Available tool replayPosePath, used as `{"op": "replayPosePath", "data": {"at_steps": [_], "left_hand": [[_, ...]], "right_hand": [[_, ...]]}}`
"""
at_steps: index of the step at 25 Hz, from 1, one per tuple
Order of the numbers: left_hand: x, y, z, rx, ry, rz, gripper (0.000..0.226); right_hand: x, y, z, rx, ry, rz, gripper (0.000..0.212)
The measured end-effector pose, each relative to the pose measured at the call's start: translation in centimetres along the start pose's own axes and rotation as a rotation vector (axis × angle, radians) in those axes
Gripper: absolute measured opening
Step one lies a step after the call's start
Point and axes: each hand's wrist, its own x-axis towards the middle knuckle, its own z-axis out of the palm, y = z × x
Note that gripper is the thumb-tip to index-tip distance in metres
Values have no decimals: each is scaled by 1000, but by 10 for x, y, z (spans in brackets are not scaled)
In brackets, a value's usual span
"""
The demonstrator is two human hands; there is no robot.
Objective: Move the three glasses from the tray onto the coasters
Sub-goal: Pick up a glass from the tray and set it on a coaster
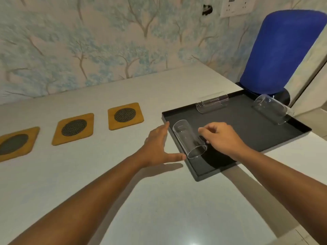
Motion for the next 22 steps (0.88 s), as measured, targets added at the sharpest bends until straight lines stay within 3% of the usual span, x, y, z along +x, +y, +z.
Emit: {"op": "replayPosePath", "data": {"at_steps": [2, 5, 10, 15, 19, 22], "left_hand": [[7, -1, 6, -27, -14, 15, 132], [15, -7, 12, -42, 6, 3, 134], [22, -7, 17, 1, 59, 26, 128], [25, -1, 18, -31, 131, 72, 122], [23, 4, 18, -33, 172, 124, 127], [15, -9, 10, -16, 137, 99, 123]], "right_hand": [[3, 6, 4, 164, -48, 112, 46], [3, 9, 6, 226, -123, 135, 55], [5, 2, 13, 183, -198, 111, 42], [14, -5, 17, 154, -236, 167, 72], [20, -11, 21, 67, -252, 182, 62], [23, -9, 20, 179, -229, 220, 65]]}}
